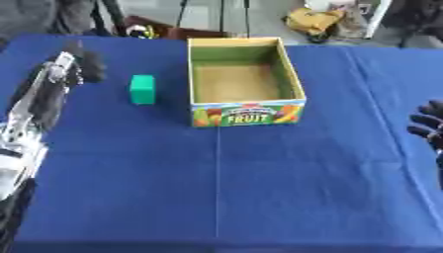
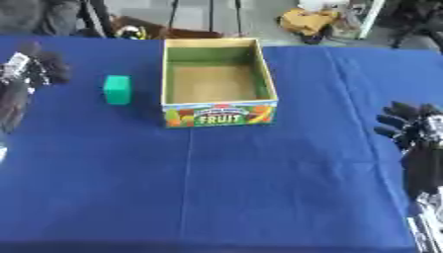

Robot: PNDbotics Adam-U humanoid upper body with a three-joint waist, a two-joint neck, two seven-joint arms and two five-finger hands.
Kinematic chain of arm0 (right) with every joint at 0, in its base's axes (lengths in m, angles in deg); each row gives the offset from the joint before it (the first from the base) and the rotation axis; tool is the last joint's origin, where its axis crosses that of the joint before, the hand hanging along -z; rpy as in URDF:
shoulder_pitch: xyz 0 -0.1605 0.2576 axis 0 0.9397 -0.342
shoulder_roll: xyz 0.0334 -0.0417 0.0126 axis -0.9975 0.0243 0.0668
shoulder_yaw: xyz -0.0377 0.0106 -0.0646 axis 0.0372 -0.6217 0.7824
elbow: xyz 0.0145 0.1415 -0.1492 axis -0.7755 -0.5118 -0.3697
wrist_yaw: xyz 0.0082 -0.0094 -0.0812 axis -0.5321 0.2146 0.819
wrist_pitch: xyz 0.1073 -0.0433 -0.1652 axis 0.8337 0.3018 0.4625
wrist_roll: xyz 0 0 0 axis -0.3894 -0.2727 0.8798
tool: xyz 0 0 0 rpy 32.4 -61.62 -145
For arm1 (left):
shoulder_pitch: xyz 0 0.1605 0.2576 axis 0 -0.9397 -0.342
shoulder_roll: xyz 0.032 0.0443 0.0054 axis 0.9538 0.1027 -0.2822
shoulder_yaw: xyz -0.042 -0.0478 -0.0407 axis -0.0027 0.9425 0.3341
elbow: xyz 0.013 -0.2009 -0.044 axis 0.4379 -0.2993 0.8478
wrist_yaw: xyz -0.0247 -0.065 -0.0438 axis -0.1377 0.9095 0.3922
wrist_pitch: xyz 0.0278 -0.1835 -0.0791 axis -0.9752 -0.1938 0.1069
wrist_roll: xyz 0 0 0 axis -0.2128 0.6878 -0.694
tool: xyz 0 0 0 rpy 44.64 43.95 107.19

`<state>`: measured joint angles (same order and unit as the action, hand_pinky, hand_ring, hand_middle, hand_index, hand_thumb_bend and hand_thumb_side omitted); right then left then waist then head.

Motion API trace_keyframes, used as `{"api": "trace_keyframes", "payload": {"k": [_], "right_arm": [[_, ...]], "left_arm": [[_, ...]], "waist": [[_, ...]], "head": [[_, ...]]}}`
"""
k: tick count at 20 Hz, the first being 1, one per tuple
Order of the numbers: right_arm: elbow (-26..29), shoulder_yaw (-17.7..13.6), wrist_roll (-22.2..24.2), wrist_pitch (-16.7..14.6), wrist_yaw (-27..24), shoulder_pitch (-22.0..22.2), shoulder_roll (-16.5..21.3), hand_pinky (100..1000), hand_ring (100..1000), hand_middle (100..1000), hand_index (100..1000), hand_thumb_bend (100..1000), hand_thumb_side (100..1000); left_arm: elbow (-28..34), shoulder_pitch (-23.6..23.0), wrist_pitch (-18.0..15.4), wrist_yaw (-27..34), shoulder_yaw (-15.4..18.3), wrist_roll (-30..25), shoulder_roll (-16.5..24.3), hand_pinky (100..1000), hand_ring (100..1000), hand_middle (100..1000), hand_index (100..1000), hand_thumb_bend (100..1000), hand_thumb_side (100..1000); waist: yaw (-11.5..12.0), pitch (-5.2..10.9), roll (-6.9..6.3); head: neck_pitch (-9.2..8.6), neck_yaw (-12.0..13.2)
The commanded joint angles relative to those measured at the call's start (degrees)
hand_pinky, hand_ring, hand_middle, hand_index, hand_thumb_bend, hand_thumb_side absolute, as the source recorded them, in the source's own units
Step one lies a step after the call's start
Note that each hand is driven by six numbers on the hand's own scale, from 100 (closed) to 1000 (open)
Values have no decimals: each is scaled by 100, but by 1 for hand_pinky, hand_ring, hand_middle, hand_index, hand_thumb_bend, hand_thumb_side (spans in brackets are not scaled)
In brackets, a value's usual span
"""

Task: Pick up objects on the table and place them in the box.

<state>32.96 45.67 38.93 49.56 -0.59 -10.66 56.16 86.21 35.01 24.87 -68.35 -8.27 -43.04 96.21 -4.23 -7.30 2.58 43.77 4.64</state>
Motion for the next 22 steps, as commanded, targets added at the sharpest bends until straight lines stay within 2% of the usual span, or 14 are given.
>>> {"api": "trace_keyframes", "payload": {"k": [1,7,9,11,12,14,15,17,18,20,22], "right_arm": [[94,-34,-10,-5,15,-62,122,726,752,718,796,100,1000],[91,-26,-4,-3,14,-60,125,726,752,718,796,100,1000],[91,-22,1,-3,14,-60,130,726,752,718,796,100,1000],[89,-17,5,-3,12,-59,135,726,752,718,796,100,1000],[88,-11,9,-1,12,-58,137,726,752,718,796,100,1000],[85,-3,18,1,10,-56,138,726,752,718,796,100,1000],[84,2,23,2,10,-56,140,726,752,718,796,100,1000],[83,13,34,3,9,-59,141,726,752,718,796,100,1000],[82,15,37,4,9,-60,140,726,752,718,796,100,1000],[82,23,45,5,9,-66,141,726,752,718,796,100,1000],[83,30,53,5,7,-73,138,726,752,718,796,100,1000]], "left_arm": [[115,67,-14,-25,46,-26,140,743,627,584,724,500,928],[96,202,-13,-126,2,-56,168,742,630,587,725,517,895],[82,334,-28,-275,-46,-120,229,742,635,591,730,537,810],[33,499,-52,-536,-97,-257,304,741,637,594,734,542,785],[-19,629,-61,-748,-144,-383,390,746,656,615,767,571,669],[-208,923,-101,-1349,-217,-716,525,748,663,623,775,572,645],[-327,1073,-137,-1651,-255,-870,599,753,692,659,790,549,502],[-687,1462,-247,-2386,-388,-1214,764,755,711,684,802,565,443],[-871,1623,-341,-2728,-434,-1357,797,755,711,684,802,565,443],[-1284,1949,-514,-3372,-556,-1667,864,755,736,717,816,561,347],[-1784,2321,-717,-4025,-646,-1973,843,753,738,719,819,568,329]], "waist": [[-5,55,-12],[-12,64,-9],[-20,71,-7],[-25,77,-5],[-34,85,-8],[-43,94,-7],[-52,98,-8],[-74,98,-5],[-79,95,-2],[-102,90,-1],[-117,82,2]], "head": [[35,0],[35,2],[34,12],[32,20],[31,34],[29,44],[27,52],[20,67],[19,71],[14,91],[8,99]]}}
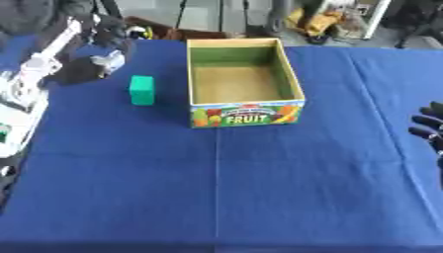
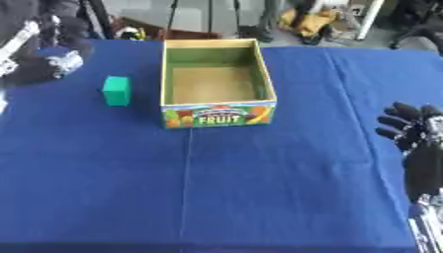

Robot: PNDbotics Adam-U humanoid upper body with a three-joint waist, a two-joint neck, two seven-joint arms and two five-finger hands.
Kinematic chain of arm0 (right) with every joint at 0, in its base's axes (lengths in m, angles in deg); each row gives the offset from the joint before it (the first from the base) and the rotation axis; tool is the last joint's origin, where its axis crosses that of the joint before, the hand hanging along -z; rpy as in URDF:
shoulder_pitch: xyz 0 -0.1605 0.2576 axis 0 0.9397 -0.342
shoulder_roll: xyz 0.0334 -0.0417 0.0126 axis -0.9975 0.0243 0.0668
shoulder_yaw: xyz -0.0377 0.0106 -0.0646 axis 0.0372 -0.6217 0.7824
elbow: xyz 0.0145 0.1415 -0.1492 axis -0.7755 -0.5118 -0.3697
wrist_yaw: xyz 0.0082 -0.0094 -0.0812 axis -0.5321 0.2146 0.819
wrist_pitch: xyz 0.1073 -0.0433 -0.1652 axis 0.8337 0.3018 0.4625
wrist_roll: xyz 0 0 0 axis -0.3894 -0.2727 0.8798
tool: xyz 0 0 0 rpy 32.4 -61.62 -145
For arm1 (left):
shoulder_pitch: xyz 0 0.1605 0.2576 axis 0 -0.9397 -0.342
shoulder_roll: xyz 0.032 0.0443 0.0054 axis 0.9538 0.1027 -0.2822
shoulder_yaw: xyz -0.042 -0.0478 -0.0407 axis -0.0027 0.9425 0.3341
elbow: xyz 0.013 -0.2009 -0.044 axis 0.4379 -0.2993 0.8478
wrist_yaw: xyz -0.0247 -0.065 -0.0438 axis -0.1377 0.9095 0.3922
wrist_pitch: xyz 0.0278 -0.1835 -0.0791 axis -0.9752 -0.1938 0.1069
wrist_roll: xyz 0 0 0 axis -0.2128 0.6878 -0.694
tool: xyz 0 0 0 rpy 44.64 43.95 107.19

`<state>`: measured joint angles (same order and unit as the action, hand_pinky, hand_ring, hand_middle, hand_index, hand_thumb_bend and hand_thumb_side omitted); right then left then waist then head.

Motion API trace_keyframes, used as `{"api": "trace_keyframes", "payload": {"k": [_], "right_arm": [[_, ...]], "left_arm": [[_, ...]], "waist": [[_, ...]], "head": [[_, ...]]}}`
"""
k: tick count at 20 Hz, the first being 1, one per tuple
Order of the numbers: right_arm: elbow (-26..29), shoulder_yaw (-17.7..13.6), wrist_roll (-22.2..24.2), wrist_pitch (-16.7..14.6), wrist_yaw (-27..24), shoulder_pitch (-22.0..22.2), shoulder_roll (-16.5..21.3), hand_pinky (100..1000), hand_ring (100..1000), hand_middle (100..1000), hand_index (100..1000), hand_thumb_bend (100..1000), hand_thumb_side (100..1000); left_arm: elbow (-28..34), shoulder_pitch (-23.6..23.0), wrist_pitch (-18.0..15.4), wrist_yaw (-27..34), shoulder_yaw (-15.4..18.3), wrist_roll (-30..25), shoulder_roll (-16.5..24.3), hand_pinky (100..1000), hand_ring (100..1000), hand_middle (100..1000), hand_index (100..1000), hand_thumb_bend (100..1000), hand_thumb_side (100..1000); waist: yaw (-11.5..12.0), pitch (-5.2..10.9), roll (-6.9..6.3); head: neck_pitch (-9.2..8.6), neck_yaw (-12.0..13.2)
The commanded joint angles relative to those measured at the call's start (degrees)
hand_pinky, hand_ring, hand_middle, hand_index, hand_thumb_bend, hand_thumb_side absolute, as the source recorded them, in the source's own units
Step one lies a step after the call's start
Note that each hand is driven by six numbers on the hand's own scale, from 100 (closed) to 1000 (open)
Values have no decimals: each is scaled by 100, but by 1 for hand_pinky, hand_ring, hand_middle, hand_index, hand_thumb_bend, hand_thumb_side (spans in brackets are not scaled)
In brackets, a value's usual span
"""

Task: Pick up objects on the table and place them in the box.

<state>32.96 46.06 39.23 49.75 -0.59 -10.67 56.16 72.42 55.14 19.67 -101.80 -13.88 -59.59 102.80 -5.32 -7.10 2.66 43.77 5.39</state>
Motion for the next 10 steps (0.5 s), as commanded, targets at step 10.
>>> {"api": "trace_keyframes", "payload": {"k": [10], "right_arm": [[79,11,47,-9,8,-94,113,726,752,718,796,100,1000]], "left_arm": [[-2589,1551,-870,-3614,-125,-415,-468,710,734,711,836,791,301]], "waist": [[-95,13,-2]], "head": [[8,71]]}}
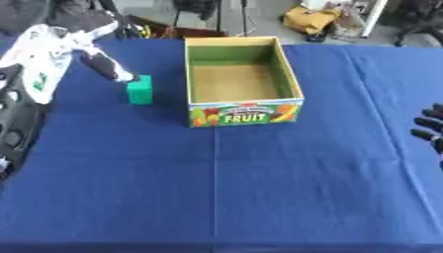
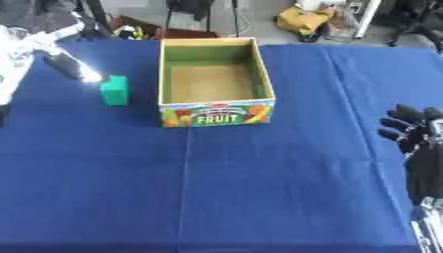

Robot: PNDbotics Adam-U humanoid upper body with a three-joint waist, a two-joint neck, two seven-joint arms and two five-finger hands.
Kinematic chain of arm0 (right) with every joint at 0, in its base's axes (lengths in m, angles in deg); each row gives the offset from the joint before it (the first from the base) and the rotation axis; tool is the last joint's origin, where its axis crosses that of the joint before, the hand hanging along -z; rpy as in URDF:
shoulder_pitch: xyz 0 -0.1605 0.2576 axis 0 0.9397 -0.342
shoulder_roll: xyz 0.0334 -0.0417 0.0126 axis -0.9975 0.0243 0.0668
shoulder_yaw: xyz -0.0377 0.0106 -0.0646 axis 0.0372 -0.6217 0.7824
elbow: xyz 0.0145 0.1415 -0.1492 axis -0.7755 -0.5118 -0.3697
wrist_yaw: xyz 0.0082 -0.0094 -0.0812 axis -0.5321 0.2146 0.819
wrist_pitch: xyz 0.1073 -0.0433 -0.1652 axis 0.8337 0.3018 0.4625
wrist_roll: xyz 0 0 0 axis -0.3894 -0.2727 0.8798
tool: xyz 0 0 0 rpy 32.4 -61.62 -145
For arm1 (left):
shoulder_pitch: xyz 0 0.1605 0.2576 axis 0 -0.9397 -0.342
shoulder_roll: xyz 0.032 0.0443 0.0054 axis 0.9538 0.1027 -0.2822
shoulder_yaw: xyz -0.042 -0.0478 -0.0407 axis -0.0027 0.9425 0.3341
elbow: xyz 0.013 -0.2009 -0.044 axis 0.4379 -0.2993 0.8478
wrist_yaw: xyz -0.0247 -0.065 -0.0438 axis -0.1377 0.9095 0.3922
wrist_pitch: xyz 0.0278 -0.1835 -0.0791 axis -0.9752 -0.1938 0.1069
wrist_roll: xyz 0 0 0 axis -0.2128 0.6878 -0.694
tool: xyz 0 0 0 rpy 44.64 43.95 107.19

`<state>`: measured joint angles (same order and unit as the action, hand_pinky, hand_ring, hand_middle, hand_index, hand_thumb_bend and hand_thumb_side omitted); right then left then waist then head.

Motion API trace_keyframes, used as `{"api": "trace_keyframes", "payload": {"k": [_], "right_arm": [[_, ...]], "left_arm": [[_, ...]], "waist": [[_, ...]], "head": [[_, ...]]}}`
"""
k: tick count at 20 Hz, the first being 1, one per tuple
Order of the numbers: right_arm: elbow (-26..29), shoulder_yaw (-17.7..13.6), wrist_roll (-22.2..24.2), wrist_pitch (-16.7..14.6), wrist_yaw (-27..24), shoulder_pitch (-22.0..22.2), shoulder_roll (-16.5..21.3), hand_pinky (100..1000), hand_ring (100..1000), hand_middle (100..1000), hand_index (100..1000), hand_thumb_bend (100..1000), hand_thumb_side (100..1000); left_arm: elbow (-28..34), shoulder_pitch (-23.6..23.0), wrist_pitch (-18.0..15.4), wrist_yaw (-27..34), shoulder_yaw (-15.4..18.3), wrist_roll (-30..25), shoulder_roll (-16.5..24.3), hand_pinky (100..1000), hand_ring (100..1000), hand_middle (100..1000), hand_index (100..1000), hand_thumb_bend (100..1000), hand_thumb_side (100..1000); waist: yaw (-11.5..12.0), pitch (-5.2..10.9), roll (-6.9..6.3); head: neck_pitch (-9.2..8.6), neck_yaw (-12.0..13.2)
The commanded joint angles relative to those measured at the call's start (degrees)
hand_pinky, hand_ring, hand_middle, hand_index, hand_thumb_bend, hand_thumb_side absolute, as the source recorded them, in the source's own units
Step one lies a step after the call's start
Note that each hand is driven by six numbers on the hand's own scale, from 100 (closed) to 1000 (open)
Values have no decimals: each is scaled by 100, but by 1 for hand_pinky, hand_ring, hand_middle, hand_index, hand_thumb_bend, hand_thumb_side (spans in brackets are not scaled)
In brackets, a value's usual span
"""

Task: Pick up objects on the table and place them in the box.

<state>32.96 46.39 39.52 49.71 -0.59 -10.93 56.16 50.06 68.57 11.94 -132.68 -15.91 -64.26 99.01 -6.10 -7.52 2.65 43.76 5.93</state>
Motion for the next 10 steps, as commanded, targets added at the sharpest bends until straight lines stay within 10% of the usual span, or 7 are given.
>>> {"api": "trace_keyframes", "payload": {"k": [1,10], "right_arm": [[78,-22,19,-4,8,-69,111,726,752,718,796,100,1000],[71,-16,30,-1,2,-71,101,726,752,718,797,100,1000]], "left_arm": [[-507,248,-122,-690,103,77,-160,708,732,708,836,815,316],[-961,344,-289,-1258,175,365,-398,699,716,679,827,809,300]], "waist": [[-23,52,0],[-45,54,5]], "head": [[9,17],[19,27]]}}
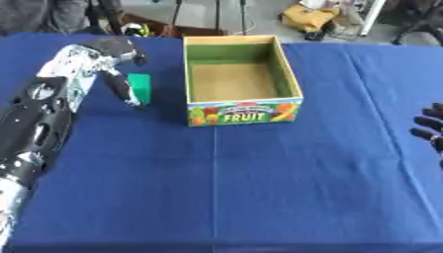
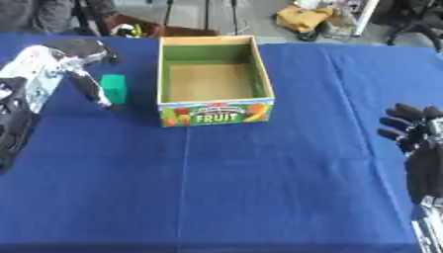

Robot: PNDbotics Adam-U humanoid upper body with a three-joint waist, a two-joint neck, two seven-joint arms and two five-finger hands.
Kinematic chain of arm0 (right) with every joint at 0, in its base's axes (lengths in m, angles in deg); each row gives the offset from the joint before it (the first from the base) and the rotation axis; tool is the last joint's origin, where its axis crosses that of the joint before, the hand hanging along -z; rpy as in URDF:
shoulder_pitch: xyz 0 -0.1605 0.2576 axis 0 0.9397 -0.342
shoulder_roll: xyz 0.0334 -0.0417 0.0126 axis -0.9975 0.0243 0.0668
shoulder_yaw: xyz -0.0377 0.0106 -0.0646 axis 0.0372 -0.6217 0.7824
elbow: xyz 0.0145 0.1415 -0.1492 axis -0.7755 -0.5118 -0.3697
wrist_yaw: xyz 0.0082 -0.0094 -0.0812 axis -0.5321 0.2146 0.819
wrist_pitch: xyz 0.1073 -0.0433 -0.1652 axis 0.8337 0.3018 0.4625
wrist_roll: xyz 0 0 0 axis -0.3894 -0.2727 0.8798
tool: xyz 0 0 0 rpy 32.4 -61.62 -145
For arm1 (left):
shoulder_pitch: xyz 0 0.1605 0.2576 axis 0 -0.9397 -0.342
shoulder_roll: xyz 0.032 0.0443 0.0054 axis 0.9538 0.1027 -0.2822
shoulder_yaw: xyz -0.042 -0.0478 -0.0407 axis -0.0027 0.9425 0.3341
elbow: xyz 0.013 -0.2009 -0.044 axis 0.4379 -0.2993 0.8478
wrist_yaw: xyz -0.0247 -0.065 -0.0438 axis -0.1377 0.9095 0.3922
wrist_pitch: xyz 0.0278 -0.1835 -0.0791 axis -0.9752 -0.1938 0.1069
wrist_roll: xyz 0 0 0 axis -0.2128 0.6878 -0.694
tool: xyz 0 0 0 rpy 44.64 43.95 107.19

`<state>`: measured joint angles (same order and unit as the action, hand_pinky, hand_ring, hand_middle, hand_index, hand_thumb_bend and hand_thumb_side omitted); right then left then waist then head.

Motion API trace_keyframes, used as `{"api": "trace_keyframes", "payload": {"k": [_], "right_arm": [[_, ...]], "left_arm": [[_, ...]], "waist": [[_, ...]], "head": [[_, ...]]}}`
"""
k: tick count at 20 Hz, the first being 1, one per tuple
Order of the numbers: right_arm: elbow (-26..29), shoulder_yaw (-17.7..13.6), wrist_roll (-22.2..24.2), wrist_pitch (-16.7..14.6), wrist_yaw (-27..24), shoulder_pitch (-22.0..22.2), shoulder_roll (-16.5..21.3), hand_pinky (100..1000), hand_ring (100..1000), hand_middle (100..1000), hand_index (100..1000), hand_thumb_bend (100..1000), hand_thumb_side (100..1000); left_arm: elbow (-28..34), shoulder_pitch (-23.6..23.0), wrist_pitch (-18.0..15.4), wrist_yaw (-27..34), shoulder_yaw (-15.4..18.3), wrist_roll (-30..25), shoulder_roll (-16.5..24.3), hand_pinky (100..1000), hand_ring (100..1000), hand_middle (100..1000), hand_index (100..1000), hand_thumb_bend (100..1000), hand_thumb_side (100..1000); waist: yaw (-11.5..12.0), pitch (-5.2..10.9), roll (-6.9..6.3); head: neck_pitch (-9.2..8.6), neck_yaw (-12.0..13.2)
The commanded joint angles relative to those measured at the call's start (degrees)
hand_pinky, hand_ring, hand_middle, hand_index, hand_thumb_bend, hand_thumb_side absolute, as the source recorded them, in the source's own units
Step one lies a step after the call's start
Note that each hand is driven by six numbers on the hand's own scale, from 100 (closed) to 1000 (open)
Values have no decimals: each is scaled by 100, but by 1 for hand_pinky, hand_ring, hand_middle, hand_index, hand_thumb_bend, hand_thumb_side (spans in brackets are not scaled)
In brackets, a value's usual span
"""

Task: Pick up objects on the table and place them in the box.

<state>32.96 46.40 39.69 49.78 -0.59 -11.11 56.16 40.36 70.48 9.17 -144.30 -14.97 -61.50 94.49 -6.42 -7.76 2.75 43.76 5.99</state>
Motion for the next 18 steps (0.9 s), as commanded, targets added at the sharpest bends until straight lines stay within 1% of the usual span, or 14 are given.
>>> {"api": "trace_keyframes", "payload": {"k": [1,8,11,15,18], "right_arm": [[71,-18,14,-9,1,-53,102,726,753,719,797,100,1000],[64,-17,28,-3,6,-54,89,726,753,719,797,100,1000],[62,-16,32,-1,10,-56,85,726,753,719,797,100,1000],[60,-15,36,1,14,-60,76,726,753,719,797,100,1000],[58,-17,38,2,15,-62,70,726,753,719,797,100,1000]], "left_arm": [[-11,152,-2,-106,96,125,49,699,712,673,824,795,295],[-137,134,148,19,196,471,35,693,695,645,808,697,255],[-213,118,188,78,204,529,25,695,701,654,808,688,254],[-314,81,162,151,200,453,-6,695,699,653,807,681,262],[-357,48,142,205,203,381,-23,685,669,627,797,672,256]], "waist": [[-13,78,-3],[-19,61,-4],[-29,49,-7],[-46,37,-11],[-53,33,-12]], "head": [[18,22],[22,19],[22,26],[21,25],[20,23]]}}
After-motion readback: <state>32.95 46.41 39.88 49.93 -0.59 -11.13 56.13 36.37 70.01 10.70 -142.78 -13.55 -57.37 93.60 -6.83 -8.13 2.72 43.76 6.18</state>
